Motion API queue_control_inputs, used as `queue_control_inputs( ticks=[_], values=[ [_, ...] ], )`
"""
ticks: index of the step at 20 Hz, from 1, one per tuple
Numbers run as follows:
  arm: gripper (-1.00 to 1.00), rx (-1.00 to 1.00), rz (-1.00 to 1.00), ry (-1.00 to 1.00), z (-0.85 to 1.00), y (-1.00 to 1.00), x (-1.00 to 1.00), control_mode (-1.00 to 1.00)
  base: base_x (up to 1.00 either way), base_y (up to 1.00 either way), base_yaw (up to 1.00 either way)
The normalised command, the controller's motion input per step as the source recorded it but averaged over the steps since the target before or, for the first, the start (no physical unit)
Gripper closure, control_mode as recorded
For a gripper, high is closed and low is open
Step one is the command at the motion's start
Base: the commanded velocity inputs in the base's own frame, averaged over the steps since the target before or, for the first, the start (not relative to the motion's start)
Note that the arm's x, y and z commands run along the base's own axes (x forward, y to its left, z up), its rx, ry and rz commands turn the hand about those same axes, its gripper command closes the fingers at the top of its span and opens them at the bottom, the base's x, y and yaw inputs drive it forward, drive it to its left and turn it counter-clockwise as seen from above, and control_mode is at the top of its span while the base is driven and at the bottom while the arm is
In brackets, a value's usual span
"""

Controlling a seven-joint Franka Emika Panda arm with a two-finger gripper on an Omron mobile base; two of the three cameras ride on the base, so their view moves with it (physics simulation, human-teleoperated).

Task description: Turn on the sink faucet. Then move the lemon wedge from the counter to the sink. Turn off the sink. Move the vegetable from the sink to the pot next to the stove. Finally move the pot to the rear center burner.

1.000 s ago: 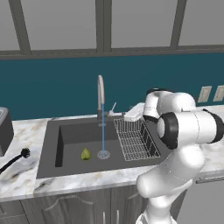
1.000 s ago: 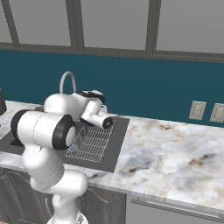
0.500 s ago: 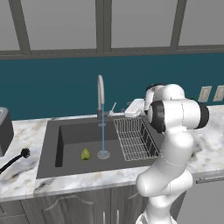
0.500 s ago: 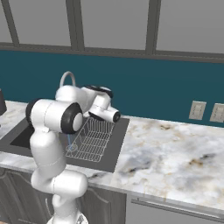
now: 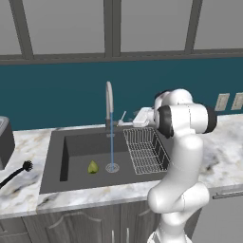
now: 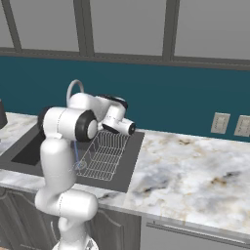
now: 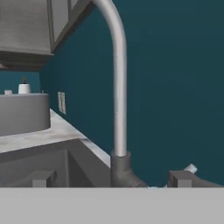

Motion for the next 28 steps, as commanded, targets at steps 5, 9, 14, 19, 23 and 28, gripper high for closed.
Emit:
queue_control_inputs(
  ticks=[5,9,14,19,23,28],
  values=[
    [-1.0,0.0,0.01,0.0,-0.24,0.08,0.17,-1.0,0.0,0.0,0.0],
    [-1.0,0.0,0.0,0.0,-0.23,0.0,0.18,-1.0,0.0,0.0,0.0],
    [-1.0,0.0,0.0,0.0,-0.17,0.0,0.23,-1.0,0.0,0.0,0.0],
    [-1.0,0.0,0.0,0.0,-0.09,0.01,0.2,-1.0,0.0,0.0,0.0],
    [-1.0,0.0,0.04,0.0,0.0,0.1,0.07,-1.0,0.0,0.0,0.0],
    [-1.0,0.0,0.06,0.0,0.0,0.17,0.08,-1.0,0.0,0.0,0.0]
  ],
)
